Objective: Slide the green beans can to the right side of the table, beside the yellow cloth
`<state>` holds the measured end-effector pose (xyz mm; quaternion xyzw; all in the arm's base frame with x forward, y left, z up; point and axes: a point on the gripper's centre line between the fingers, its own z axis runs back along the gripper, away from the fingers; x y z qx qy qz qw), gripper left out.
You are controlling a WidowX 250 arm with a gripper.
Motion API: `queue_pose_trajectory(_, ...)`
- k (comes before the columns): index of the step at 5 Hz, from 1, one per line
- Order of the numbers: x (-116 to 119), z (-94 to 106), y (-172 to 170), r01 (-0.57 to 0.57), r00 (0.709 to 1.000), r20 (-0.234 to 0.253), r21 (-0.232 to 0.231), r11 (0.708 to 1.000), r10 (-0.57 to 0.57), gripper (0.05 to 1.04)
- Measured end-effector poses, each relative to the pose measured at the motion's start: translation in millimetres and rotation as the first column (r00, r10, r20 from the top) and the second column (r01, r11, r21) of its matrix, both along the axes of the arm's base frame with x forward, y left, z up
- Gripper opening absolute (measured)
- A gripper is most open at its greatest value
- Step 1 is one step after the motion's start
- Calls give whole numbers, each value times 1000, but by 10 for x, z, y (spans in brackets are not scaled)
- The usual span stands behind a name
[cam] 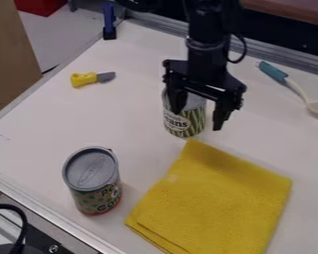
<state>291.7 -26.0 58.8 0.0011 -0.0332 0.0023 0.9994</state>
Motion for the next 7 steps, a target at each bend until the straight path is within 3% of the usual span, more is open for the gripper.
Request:
queue_pose_trajectory(1, -118, -34, 184, -4, 999, -35, 30, 1000, 5, 999)
queue_pose_trajectory(2, -196, -57, 402, 63, 996, -73, 45, 997, -59, 999)
queue_pose_trajectory(3, -174, -23, 672, 205, 976, -89, 104, 973, -197, 999)
queue_pose_trajectory(4, -128, -62, 839, 393, 919, -110, 172, 903, -379, 999)
queue_pose_trajectory(5, -60, -122, 910, 604, 797, -142, 190, 774, -587, 999)
queue_pose_trajectory(6, 93, -194, 980, 715, 698, -175, 223, 663, -694, 999)
queue_pose_trajectory(7, 268, -285, 983, 752, 656, -190, 247, 611, -730, 999)
